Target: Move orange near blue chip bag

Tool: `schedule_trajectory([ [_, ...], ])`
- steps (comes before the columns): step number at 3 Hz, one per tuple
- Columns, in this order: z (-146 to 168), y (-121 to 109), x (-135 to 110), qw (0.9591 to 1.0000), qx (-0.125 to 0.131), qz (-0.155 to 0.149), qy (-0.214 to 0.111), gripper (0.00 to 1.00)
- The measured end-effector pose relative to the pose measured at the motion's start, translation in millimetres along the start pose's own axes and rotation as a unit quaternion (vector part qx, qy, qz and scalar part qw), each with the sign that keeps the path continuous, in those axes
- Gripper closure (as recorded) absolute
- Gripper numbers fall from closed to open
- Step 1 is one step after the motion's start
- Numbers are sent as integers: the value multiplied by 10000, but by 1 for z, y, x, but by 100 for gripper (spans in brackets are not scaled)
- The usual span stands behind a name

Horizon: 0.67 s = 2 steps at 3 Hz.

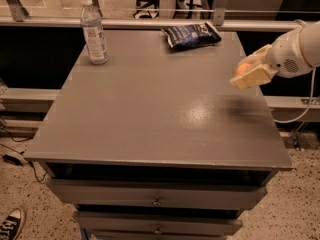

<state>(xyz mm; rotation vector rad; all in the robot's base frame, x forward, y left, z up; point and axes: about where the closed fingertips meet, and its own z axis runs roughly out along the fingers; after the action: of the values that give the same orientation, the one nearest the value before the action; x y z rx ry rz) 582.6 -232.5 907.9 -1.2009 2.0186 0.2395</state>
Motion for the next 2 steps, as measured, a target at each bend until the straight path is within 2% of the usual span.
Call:
schedule_trajectory([
  [1,31,-22,-24,9991,134,-124,-381,100],
  [2,63,-61,-53,9962,348,-242,-762,100],
])
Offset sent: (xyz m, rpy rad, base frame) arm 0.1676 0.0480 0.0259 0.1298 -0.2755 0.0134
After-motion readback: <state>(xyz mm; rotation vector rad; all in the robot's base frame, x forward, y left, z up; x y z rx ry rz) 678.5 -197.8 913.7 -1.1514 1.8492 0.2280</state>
